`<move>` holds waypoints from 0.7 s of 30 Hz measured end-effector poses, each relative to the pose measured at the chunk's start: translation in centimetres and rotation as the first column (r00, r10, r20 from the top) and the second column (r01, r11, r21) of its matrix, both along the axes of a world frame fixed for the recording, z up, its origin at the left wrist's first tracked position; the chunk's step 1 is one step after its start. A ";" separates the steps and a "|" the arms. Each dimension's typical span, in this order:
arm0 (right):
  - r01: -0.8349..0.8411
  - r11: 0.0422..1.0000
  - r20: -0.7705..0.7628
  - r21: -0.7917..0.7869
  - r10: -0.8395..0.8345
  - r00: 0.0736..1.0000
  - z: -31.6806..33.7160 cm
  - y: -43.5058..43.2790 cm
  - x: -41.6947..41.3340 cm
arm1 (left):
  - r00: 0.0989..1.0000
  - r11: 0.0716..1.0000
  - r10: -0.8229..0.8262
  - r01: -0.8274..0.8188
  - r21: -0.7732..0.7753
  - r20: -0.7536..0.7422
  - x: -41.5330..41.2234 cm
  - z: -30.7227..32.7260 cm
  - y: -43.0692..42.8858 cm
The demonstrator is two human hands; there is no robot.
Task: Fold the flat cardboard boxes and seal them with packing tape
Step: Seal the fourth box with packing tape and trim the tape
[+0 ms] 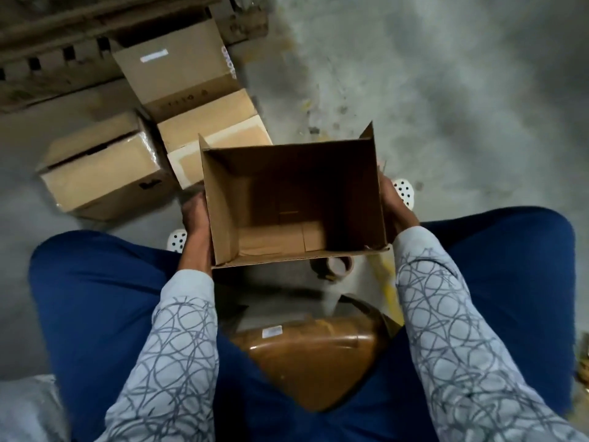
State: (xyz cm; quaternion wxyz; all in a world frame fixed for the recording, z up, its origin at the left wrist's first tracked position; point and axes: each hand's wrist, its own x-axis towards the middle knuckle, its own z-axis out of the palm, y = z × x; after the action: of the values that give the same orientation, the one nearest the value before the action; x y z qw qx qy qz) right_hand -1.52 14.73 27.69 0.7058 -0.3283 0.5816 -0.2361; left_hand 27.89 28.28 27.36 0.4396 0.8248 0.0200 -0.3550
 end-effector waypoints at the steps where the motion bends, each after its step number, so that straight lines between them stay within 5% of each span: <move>1: 0.006 1.000 -0.029 0.000 -0.006 1.000 -0.6 -0.6 -0.1 | 1.000 1.000 0.000 0.000 -0.011 -0.012 0.5 -0.6 0.1; 5: -0.052 0.983 -0.116 0.175 0.073 0.991 -1.7 -1.6 0.7 | 0.989 0.997 0.000 -0.011 -0.075 -0.150 1.5 -3.8 0.3; 8: -0.202 0.979 -0.319 0.019 0.198 0.927 -3.9 -0.7 2.6 | 0.982 0.984 -0.153 0.162 0.077 -0.110 0.3 -5.3 1.0; 10: -0.302 0.946 -0.535 -0.120 0.195 0.822 -5.5 0.6 4.2 | 0.942 0.908 -0.335 0.325 0.263 -0.008 -0.4 -6.5 1.3; 13: -0.521 0.746 -0.862 -0.415 -0.139 0.487 -6.5 4.7 6.3 | 0.949 0.898 -0.300 0.246 0.365 0.098 -0.6 -7.3 1.9; 14: -0.598 0.658 -0.862 -0.457 -0.164 0.479 -6.2 6.3 7.2 | 0.962 0.912 -0.243 0.183 0.367 0.125 -0.4 -7.2 1.8; 16: -0.713 0.606 -0.834 -0.353 0.140 0.533 -5.4 9.4 8.8 | 0.960 0.903 -0.187 0.086 0.422 0.206 -0.6 -6.6 1.9; 17: -0.785 0.566 -0.824 -0.254 0.298 0.482 -5.5 10.8 9.4 | 0.926 0.862 -0.252 0.083 0.501 0.281 -1.0 -5.7 1.9; 19: -0.822 0.532 -0.789 -0.203 0.408 0.460 -7.0 12.5 9.6 | 0.767 0.780 -0.493 0.181 0.599 0.410 -2.5 -4.1 2.1; 21: -0.750 0.620 -0.683 -0.230 0.446 0.578 -8.0 12.5 10.3 | 0.642 0.755 -0.643 0.438 0.488 0.417 -4.3 -3.5 2.3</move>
State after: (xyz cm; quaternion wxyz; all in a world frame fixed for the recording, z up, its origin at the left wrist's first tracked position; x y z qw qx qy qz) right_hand 8.81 27.19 19.73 0.4269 -0.7353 0.5264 -0.0054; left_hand 23.58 30.61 23.89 0.1454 0.9205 -0.3005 -0.2032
